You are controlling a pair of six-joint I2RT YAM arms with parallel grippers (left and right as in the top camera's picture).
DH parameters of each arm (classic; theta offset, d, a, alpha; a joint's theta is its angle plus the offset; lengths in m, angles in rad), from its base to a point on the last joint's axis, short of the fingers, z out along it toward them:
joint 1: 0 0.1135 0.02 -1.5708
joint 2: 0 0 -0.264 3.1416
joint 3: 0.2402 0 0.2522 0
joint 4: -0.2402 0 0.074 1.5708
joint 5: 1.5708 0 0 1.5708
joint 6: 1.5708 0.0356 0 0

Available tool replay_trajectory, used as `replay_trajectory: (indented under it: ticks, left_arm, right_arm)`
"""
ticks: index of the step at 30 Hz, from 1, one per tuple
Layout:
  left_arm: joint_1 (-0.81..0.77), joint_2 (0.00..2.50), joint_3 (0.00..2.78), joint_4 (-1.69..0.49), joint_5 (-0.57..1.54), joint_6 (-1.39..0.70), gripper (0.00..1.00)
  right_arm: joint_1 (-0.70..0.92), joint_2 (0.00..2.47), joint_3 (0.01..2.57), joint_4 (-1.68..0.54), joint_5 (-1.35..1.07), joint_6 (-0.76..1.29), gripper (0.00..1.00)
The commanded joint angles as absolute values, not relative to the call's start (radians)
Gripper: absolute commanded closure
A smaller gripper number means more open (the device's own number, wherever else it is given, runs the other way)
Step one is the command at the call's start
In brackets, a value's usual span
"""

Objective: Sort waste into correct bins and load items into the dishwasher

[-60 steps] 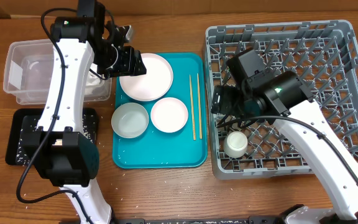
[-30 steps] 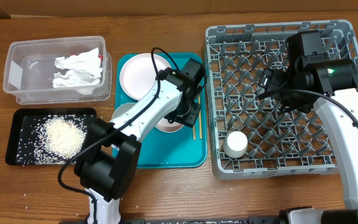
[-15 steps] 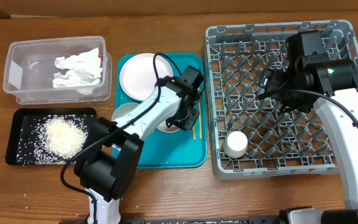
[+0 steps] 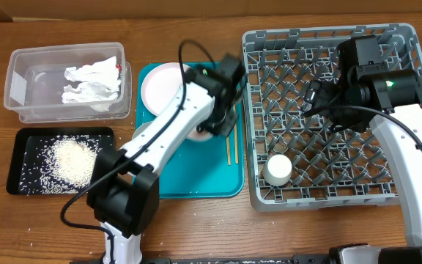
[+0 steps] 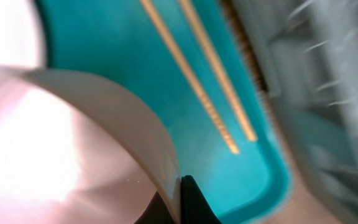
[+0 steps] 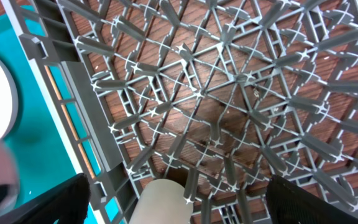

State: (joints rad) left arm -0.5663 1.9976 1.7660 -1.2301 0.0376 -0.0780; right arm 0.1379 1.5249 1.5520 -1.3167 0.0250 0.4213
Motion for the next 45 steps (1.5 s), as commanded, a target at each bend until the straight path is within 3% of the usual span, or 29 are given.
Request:
replay_trajectory:
  ticks: [1,6,12,24,36,45]
  left_arm:
    - [-0.530,1.984,1.979,-1.320,0.058,-0.117,0.96]
    - [-0.453,1.984,2.144,-1.417,0.117,-0.127,0.96]
    - [-0.408,1.984,2.158,-1.429,0.133,-0.128,0.96]
    - [-0.529,1.984,2.158,-1.324,0.139,-0.052,0.96]
    - [-0.497,1.994,2.156,-0.956,0.765,-0.086,0.96]
    - [-0.498,2.098,2.156,-0.660,0.967,-0.339,0.96]
  right_arm:
    - [0.136,1.511,1.579,-1.312,0.024,0.418,0.09]
    - [0.136,1.511,1.579,-1.312,0.024,0.418,0.09]
    - [0.136,1.511,1.579,-1.312,0.024,0.418,0.09]
    - [0.136,1.511,1.579,-1.311,0.006,0.418,0.09]
    - [0.035,1.381,1.579,-1.190,-0.122,0.418,0.09]
    - [-0.132,1.213,1.579,-1.185,-0.132,0.389,0.08]
